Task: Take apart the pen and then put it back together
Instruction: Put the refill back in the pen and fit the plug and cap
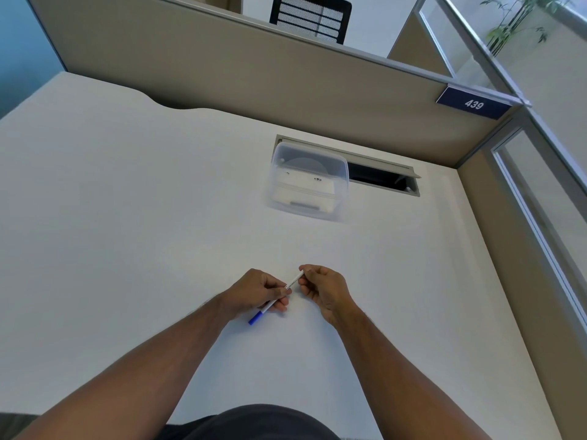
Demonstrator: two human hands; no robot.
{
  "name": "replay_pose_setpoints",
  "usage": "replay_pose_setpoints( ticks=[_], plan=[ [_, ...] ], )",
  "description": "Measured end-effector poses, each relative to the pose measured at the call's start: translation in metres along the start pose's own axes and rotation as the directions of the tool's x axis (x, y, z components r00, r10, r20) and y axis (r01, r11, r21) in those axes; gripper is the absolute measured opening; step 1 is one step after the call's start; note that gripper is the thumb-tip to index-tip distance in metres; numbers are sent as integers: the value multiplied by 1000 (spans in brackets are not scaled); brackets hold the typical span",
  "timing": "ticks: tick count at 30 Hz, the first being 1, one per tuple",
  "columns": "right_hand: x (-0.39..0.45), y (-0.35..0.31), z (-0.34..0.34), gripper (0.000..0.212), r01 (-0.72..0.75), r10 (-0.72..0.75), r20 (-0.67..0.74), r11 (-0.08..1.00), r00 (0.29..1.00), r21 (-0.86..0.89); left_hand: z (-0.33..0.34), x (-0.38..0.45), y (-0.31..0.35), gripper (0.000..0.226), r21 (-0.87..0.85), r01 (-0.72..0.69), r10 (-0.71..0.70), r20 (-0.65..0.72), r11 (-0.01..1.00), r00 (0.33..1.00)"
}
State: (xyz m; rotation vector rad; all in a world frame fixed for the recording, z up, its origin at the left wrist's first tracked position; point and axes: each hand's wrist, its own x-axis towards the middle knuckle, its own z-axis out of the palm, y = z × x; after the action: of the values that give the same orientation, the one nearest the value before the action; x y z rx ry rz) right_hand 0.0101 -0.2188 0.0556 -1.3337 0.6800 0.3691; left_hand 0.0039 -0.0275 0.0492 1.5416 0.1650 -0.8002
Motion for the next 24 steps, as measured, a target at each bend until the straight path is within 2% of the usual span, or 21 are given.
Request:
replay_pose_setpoints(
  ticks=[8,15,21,24],
  plan=[
    [4,-4,3,6,4,-12,-96,996,995,-86,3,4,-5,23,-13,-1,0,-32,1000,999],
    [8,-2,9,17,1,-20,-180,994,983,-109,5,4,-4,22,-24,10,-11,-45,1000,999],
    [-1,4,16,14,45,-70,-130,982,989,-186,4,1,-1,21,-35,7,-8,-34,999,999],
    [-8,14,20,16,102,-128,-74,951,989,-292,4,1,-1,19,-66,-12,9,-46,998,999]
  ],
)
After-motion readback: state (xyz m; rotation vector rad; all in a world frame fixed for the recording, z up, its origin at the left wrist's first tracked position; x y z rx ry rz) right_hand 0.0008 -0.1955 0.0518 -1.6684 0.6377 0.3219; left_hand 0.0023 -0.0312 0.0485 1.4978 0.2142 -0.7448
